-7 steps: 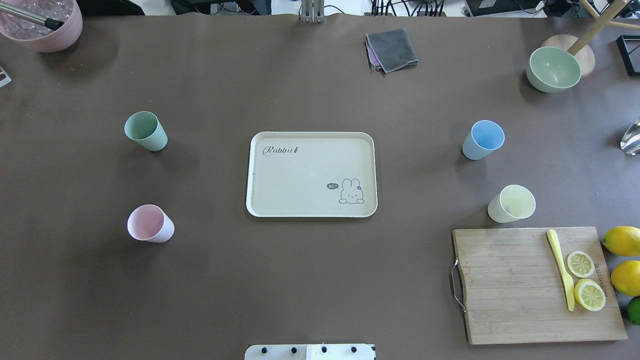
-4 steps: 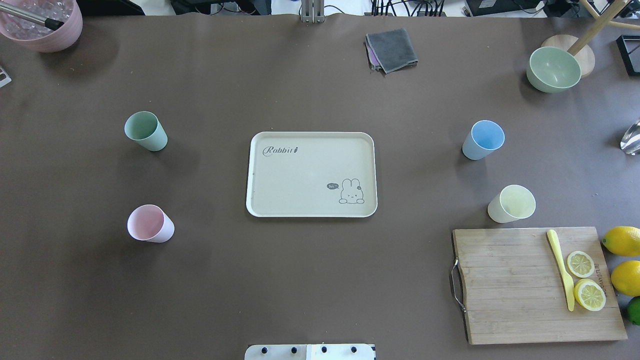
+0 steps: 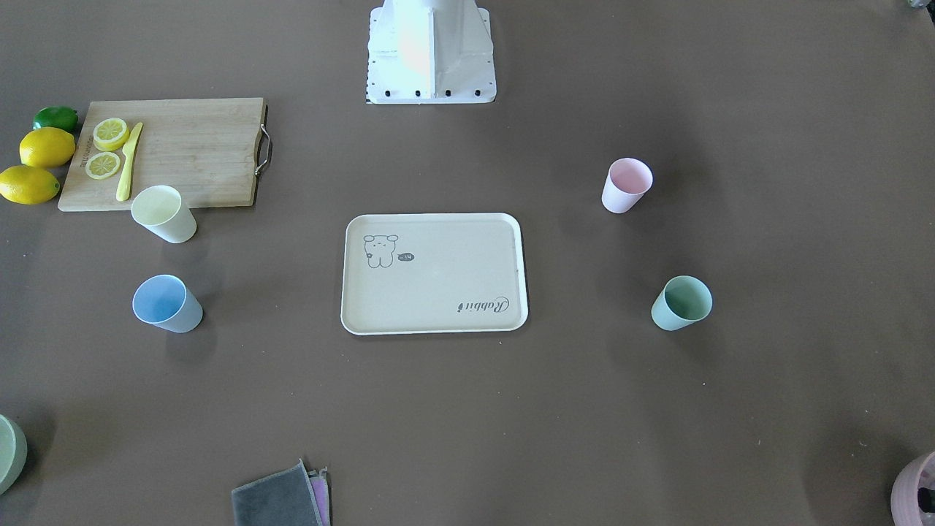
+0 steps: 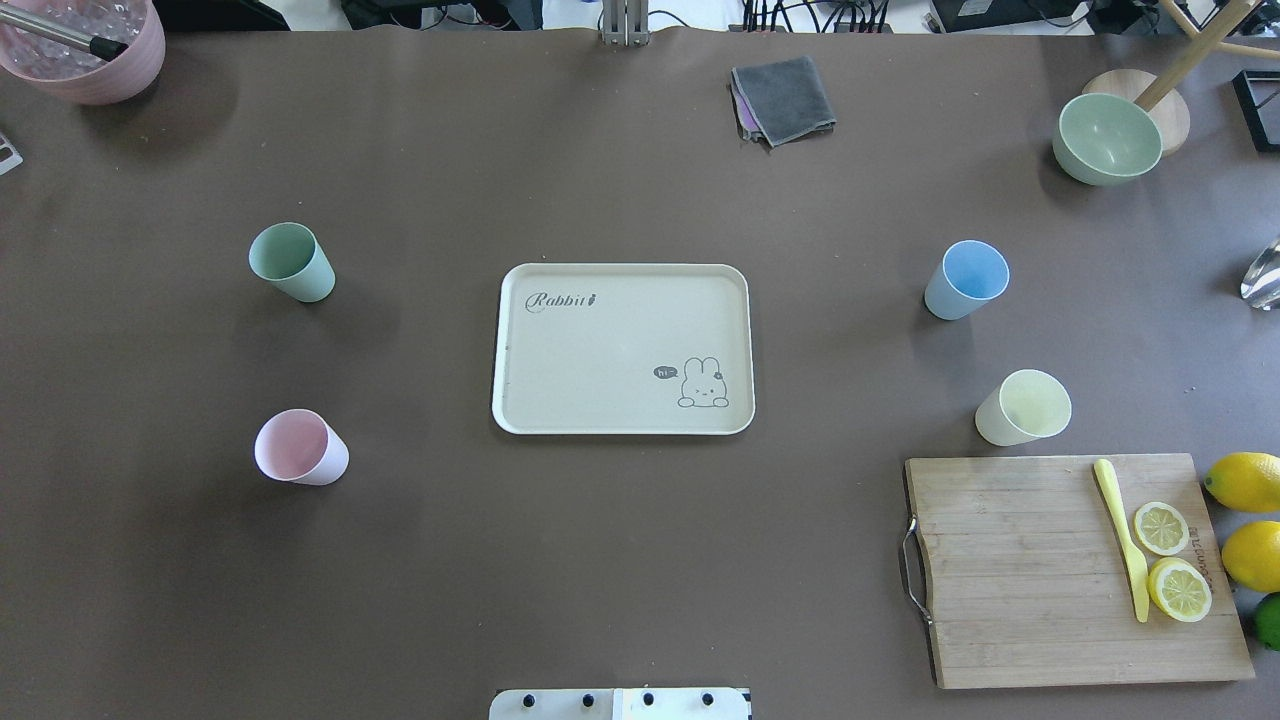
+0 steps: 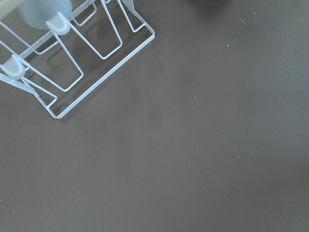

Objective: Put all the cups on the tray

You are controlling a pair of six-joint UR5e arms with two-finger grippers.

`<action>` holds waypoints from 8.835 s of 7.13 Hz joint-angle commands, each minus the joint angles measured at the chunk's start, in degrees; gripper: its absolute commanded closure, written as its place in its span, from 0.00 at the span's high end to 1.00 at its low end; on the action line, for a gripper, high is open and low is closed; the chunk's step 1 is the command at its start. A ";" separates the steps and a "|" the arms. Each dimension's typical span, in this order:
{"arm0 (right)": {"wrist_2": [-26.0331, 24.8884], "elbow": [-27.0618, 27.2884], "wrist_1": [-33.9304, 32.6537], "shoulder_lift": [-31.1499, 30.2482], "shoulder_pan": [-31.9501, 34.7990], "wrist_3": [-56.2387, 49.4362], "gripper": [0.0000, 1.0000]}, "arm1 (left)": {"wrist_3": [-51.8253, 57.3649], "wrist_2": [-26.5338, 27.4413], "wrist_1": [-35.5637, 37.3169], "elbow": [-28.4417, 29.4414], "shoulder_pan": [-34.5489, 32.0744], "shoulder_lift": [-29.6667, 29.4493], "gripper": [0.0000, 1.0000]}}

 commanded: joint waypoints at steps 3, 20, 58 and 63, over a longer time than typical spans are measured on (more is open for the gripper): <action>0.04 0.04 -0.08 0.08 0.00 0.00 1.00 | -0.01 0.00 -0.03 -0.09 0.00 -0.09 0.98; -1.85 13.65 24.03 -1.28 -27.12 35.66 1.00 | -15.92 0.00 -18.84 1.32 8.70 -3.69 0.98; -13.74 7.72 2.99 32.84 -50.08 56.34 0.00 | -54.24 14.85 -4.48 -13.71 45.88 -20.17 0.00; -16.40 -2.33 4.57 39.72 -53.16 58.62 0.00 | -54.50 15.12 -0.83 -13.10 46.14 -24.95 0.00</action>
